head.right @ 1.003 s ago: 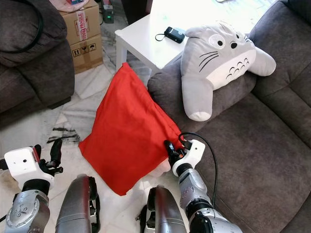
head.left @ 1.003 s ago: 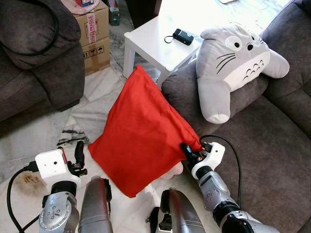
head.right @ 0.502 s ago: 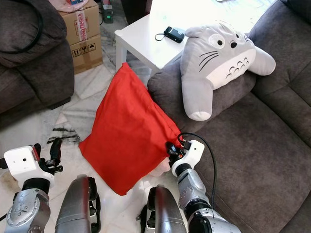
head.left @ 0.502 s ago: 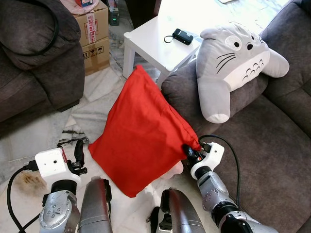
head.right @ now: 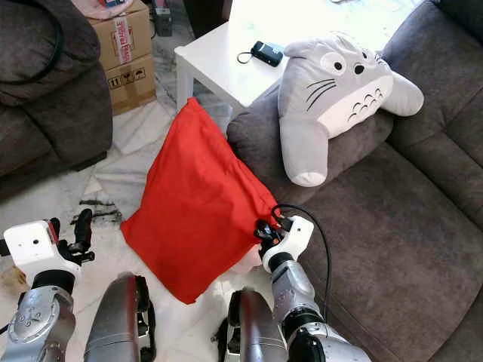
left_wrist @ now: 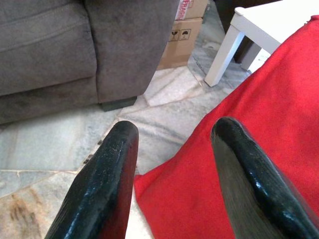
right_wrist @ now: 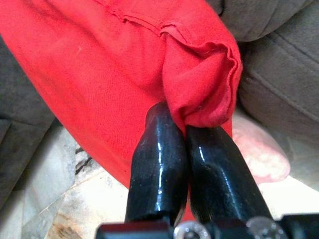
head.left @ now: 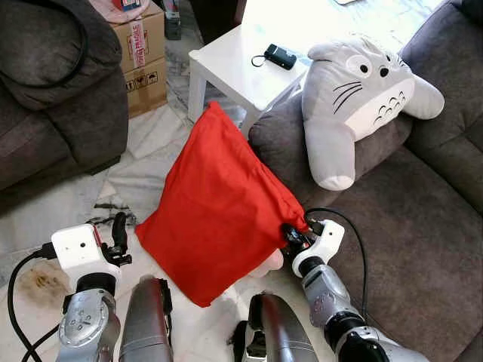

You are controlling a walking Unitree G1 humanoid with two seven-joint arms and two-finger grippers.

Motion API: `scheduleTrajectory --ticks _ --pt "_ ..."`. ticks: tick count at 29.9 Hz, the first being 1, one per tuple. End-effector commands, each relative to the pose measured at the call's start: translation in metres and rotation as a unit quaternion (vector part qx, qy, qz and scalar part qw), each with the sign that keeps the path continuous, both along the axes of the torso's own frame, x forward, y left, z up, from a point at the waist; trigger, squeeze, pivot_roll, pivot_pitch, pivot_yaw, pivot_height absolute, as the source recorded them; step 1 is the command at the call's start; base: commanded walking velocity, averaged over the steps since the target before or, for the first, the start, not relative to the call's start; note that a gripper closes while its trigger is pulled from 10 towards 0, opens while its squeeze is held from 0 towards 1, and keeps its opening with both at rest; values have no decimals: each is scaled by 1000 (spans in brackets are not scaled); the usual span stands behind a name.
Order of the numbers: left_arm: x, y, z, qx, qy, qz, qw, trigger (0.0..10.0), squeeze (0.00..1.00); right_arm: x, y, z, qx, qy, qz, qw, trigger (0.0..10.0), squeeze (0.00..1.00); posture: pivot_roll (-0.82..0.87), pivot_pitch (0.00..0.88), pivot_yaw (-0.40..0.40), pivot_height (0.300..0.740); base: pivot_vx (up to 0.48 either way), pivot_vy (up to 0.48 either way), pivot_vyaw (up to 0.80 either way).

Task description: Move the pillow to the sofa from floor

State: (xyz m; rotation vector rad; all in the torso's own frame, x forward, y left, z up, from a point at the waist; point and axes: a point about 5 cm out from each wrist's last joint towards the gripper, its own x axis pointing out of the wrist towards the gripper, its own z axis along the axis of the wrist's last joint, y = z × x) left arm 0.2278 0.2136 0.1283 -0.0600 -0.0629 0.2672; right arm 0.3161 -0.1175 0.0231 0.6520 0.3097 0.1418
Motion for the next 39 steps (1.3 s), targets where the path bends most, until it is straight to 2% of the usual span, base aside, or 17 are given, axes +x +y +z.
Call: scheduleTrajectory --ticks 1,2,3,4,9,22,39 --pt "-6 -2 -11 4 21 -2 1000 10000 0 -5 -3 -8 -6 21 -1 1000 0 0 251 241 -255 634 0 0 0" --pt "-7 -2 -12 6 23 -3 1000 10000 0 -5 -3 -8 -6 22 -1 1000 0 0 251 241 -255 634 0 0 0" --pt "-9 -3 -13 13 27 -7 1000 10000 0 -5 -4 -7 -9 22 0 1000 8078 0 251 232 -251 634 0 0 0" --pt "-11 -4 -15 16 30 -9 999 10000 0 -4 -4 -6 -9 21 0 1000 10000 0 252 231 -251 634 0 0 0" --pt "-15 -4 -22 23 45 -12 999 10000 0 0 -6 -3 -20 16 3 1000 10000 0 249 223 -244 634 0 0 0" --pt "-9 -2 -19 25 37 -9 999 10000 0 4 -7 2 -34 8 13 999 10000 0 256 201 -235 634 0 0 0" --pt "-10 -3 -22 23 41 -11 999 10000 0 2 -6 -1 -43 12 20 999 10000 0 262 204 -228 634 0 0 0"
